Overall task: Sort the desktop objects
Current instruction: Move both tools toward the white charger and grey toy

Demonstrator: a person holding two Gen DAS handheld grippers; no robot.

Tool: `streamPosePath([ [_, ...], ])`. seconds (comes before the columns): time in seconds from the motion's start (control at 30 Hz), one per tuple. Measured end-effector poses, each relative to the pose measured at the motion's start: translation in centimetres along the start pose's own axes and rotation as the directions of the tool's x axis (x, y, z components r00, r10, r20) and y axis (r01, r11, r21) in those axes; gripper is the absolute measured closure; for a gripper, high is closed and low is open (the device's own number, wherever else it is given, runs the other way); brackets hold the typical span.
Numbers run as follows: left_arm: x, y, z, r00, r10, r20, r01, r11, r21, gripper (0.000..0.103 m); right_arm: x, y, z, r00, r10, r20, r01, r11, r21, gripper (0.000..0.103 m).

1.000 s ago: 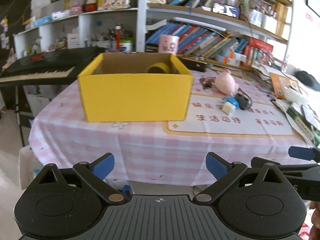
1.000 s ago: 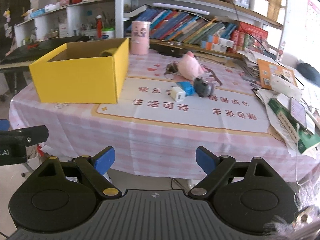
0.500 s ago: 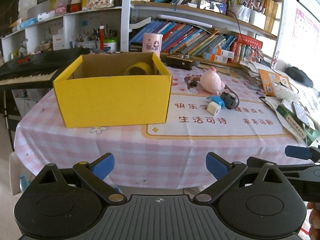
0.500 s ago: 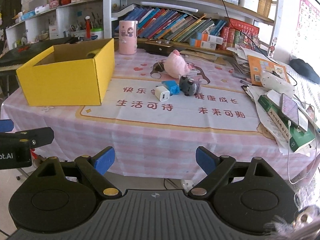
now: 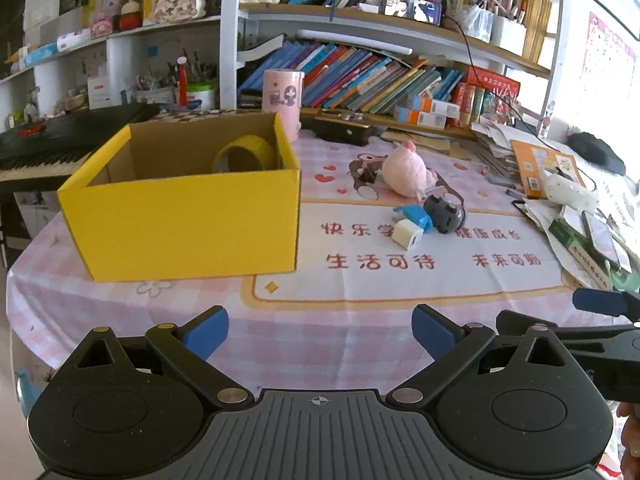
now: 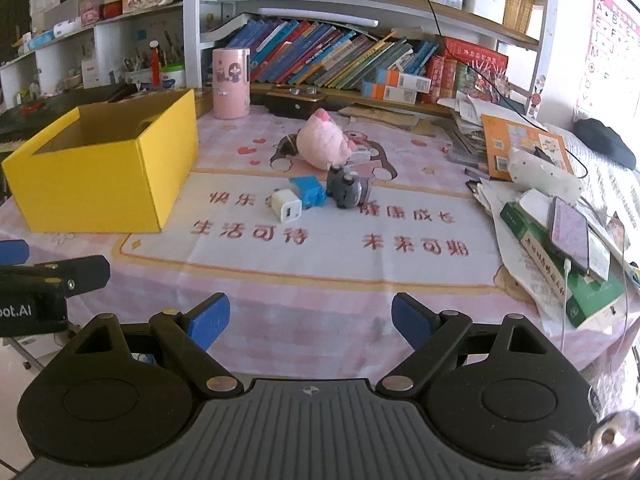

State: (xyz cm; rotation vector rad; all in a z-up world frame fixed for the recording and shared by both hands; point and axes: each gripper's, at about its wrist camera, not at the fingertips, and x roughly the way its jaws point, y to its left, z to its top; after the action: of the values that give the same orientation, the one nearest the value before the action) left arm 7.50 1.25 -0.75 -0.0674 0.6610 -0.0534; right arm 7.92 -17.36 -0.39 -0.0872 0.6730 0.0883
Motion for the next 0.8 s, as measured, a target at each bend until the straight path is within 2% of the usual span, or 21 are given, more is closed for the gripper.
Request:
streamPosePath([
  [0.17, 1.3, -1.0, 0.9, 1.0, 0.017, -0.002, -0.017, 1.0, -0.021, 0.003, 1.4, -1.3, 1.3, 1.0, 0.022, -0.001, -0.022, 1.0, -0.015, 0.015],
  [0.37, 3.3, -3.0, 2.0, 1.0, -0.004, -0.006, 0.004, 0.999, -0.034, 0.003, 3.6, -3.3, 2.9, 0.999, 0.038, -0.015, -0.039, 0.998, -0.044, 0.015],
  [0.8, 8.4, -7.6, 3.7, 0.999, -0.004, -0.052, 0.001, 0.998, -0.061, 0.003, 8.4, -8.6, 5.3, 0.997, 0.053, -0.058, -0.058, 0.995, -0.083, 0.015],
])
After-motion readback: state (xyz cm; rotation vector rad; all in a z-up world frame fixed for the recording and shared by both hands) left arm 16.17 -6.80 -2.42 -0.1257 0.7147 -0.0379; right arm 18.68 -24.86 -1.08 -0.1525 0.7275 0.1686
